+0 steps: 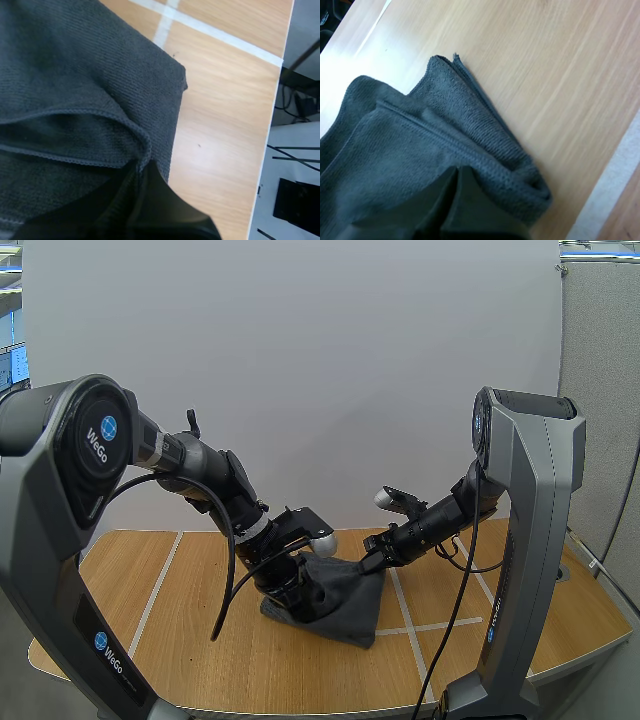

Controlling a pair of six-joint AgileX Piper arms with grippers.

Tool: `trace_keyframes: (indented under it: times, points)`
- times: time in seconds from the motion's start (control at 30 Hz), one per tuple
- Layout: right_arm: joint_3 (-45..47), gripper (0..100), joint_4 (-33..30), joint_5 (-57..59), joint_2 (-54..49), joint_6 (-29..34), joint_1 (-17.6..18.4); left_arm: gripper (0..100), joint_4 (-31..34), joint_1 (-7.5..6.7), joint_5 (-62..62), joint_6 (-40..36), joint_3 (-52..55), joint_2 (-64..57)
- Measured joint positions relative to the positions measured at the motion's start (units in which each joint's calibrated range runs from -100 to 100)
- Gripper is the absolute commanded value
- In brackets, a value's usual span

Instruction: Fold the towel

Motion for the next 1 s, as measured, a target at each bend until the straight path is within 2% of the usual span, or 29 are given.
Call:
trace_keyframes:
  times: [0.07, 0.2, 0.27, 0.4, 0.7, 0.8, 1.0]
  points:
    - [0.0, 0, -0.1, 0.0, 0.0, 0.0, 0.0, 0, 0.1, 1.03, 1.6, 0.0, 0.0, 0.0]
    - [0.0, 0, -0.5, 0.0, 0.0, 0.0, 0.0, 0, 0.2, 4.05, 4.2, 0.5, 0.0, 0.0]
    - [0.0, 0, -0.5, 0.2, 0.0, 0.0, 0.0, 0, -0.6, 4.96, 4.7, 0.9, 0.0, 0.0]
    - [0.0, 0, 0.0, 2.9, -0.3, 0.0, 0.0, 0, -2.7, 5.52, 5.3, 1.2, 0.0, 0.0]
    - [0.0, 0, 0.9, 7.9, -5.5, -0.1, 0.4, 0, -5.9, 5.52, 3.3, 0.6, 0.0, 0.0]
    - [0.0, 0, -0.7, 7.9, -5.7, -0.1, 1.8, 0, -6.2, 5.52, 3.1, 0.4, 0.0, 0.0]
    - [0.0, 0, -3.2, 7.5, -5.7, -0.1, 7.0, 0, -6.4, 5.52, 3.1, -0.3, 0.0, 0.0]
